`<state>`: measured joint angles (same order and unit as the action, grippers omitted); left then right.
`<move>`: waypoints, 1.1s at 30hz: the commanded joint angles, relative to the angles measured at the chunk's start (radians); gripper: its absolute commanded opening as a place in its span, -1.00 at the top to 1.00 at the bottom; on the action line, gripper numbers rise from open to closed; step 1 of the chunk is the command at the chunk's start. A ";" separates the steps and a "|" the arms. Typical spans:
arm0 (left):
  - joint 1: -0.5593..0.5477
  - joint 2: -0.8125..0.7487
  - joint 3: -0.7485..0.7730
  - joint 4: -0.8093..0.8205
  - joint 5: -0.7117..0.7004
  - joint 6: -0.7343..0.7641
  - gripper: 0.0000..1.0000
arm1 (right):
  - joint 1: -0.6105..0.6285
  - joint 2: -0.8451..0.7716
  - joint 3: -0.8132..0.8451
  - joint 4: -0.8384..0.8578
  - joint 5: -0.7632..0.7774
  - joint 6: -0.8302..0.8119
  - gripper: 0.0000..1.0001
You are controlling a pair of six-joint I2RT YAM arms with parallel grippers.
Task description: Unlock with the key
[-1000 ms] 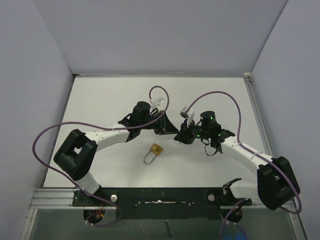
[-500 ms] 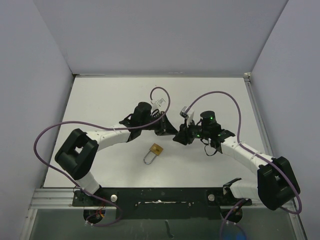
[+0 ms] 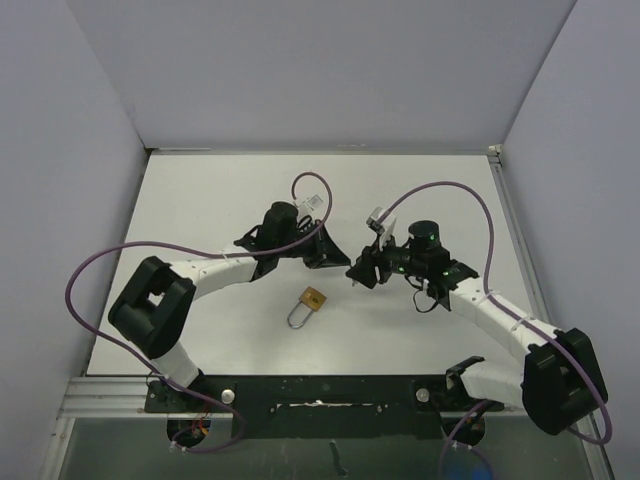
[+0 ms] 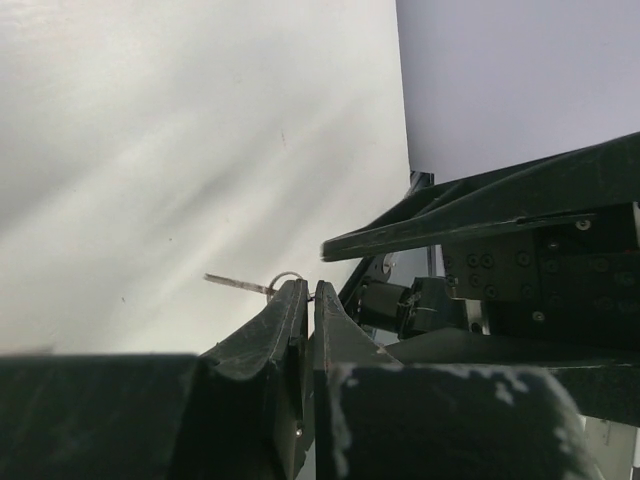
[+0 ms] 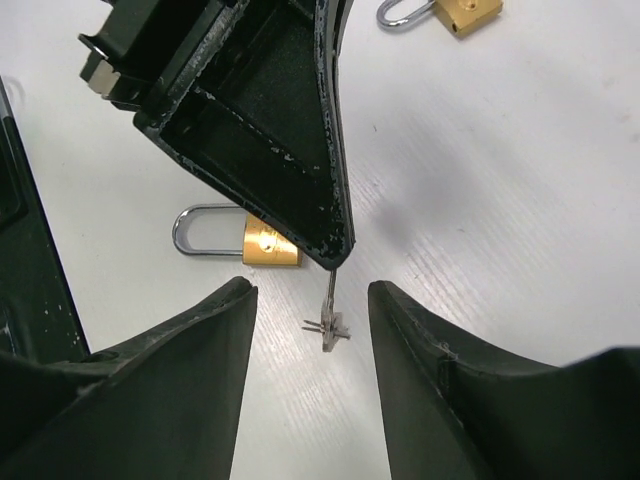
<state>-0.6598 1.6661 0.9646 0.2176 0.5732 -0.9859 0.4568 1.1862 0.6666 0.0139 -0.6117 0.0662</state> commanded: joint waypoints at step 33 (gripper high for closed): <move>0.037 0.007 -0.107 0.353 -0.035 -0.404 1.00 | -0.167 0.022 -0.274 0.755 -0.081 0.519 0.17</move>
<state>-0.6266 1.6669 0.8562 0.4786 0.5156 -1.3613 0.2943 1.1961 0.3862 0.6621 -0.6693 0.5842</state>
